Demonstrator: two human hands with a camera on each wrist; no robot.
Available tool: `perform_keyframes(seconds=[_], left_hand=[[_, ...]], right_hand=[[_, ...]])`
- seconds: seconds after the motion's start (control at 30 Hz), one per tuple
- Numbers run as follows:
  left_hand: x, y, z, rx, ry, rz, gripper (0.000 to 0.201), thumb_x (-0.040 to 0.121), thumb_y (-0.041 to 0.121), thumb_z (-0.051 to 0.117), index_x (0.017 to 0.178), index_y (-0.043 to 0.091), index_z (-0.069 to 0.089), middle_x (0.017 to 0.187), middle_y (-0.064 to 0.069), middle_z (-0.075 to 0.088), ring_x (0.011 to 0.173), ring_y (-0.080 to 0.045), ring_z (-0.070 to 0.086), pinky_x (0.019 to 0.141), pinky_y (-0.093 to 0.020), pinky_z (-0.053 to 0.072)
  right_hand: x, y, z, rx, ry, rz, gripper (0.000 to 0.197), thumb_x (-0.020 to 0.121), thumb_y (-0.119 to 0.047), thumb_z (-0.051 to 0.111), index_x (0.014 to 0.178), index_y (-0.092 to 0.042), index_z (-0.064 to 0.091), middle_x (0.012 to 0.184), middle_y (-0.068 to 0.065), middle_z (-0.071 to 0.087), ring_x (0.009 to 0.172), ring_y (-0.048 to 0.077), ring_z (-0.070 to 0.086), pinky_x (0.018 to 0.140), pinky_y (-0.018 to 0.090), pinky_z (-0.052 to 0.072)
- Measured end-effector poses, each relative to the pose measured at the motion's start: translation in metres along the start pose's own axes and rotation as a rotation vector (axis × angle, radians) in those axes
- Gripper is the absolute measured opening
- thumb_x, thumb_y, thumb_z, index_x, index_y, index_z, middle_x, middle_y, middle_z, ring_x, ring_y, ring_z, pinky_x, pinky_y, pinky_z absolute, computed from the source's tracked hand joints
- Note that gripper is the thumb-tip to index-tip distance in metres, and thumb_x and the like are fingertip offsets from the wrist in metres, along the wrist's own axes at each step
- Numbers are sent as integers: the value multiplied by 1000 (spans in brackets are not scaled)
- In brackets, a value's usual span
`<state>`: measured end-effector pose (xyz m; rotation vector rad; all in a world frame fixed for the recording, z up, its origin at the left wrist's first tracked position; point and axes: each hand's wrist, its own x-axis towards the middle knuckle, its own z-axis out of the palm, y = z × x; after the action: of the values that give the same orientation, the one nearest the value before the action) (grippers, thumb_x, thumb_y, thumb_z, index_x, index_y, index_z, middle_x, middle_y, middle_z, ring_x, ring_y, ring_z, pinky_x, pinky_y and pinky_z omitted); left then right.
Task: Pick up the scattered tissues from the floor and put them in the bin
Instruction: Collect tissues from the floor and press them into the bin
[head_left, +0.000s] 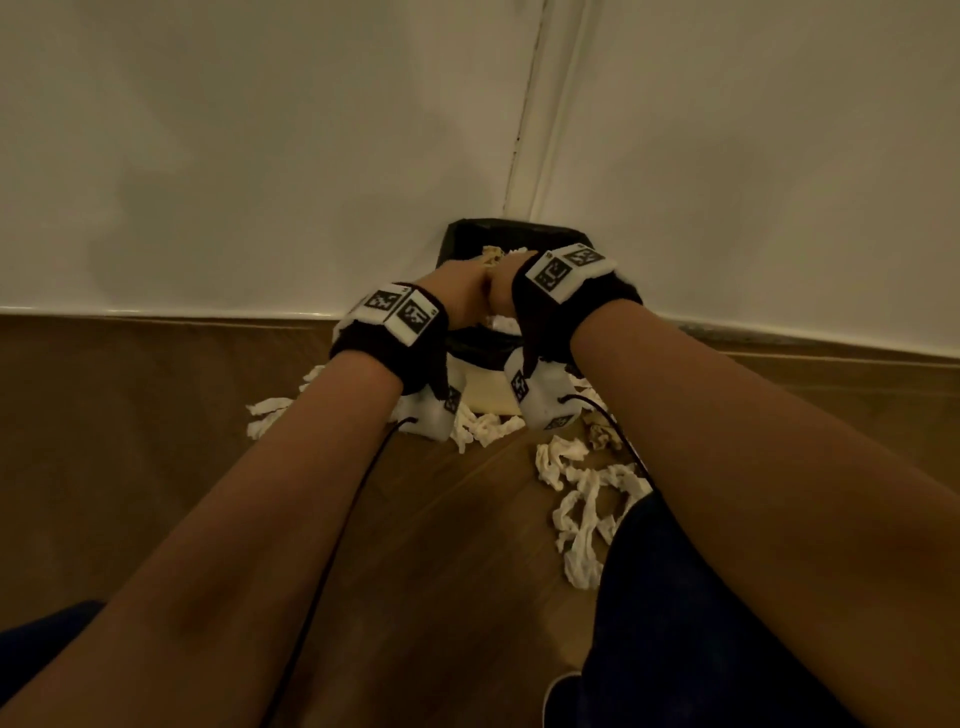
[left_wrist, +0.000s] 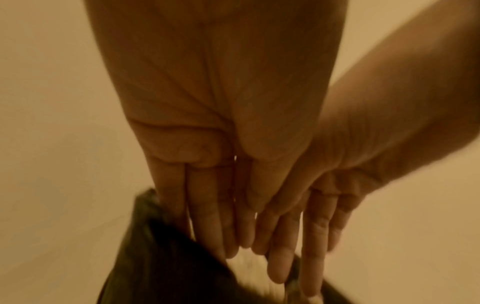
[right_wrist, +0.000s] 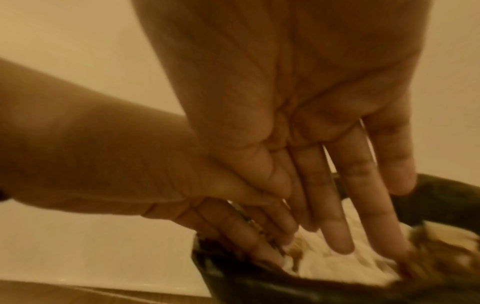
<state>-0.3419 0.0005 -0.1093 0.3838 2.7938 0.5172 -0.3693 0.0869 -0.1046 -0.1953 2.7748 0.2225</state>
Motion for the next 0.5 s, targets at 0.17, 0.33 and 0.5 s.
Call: perform_keyframes(seconds=[0.17, 0.33, 0.5], left_hand=[[-25, -42, -20, -424, 242, 10, 23, 95, 15, 45, 96, 6, 65, 84, -7, 65, 73, -19, 64, 61, -21, 48], [-55, -107, -17, -630, 431, -123, 26, 98, 14, 39, 105, 12, 64, 89, 0, 66, 68, -5, 64, 58, -16, 48], [-85, -180, 27, -400, 394, -363, 26, 91, 7, 47, 105, 13, 69, 99, -8, 70, 88, -20, 65, 85, -28, 52]], right_hand=[[-14, -28, -27, 268, 269, -63, 17, 89, -17, 51, 74, -10, 51, 69, 5, 50, 60, 18, 51, 52, 25, 42], [-20, -73, -25, 431, 319, -179, 10, 90, -21, 51, 85, -12, 52, 83, 6, 54, 65, 19, 46, 54, 27, 38], [-18, -120, 5, 372, 170, -321, 16, 93, -16, 46, 90, -7, 59, 101, 13, 65, 89, 29, 61, 68, 28, 41]])
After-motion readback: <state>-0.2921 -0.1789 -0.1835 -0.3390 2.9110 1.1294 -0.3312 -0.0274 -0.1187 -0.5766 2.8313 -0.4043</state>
